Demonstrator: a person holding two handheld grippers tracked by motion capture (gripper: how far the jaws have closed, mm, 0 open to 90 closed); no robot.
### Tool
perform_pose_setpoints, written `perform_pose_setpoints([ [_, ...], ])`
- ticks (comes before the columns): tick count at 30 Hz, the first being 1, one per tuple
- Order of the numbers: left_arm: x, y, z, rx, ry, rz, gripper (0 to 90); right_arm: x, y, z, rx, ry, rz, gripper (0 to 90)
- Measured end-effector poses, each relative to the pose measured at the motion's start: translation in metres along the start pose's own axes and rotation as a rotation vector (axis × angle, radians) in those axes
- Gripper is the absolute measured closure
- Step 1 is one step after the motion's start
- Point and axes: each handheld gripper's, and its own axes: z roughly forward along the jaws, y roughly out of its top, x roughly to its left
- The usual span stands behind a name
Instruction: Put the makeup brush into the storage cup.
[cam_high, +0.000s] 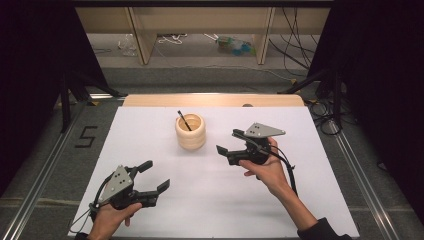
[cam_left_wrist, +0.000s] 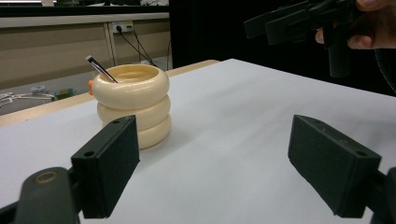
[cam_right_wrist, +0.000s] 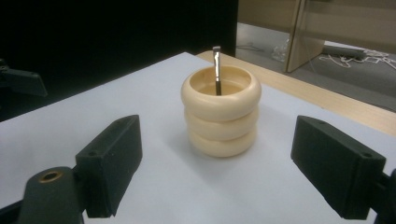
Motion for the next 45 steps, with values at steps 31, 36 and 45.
perform_pose_setpoints([
  [31, 0.0, 0.001, 0.0, -0.001, 0.001, 0.011, 16.4, 0.01, -0.014, -0.029, -0.019, 0.007, -0.016, 17.5],
  [36, 0.0, 0.001, 0.0, 0.0, 0.0, 0.018, 16.3, 0.009, -0.018, -0.035, -0.036, 0.006, -0.014, 17.1],
  [45, 0.0, 0.001, -0.001, 0.0, 0.0, 0.018, 16.4, 0.008, -0.028, -0.051, -0.06, -0.006, -0.004, 16.8],
])
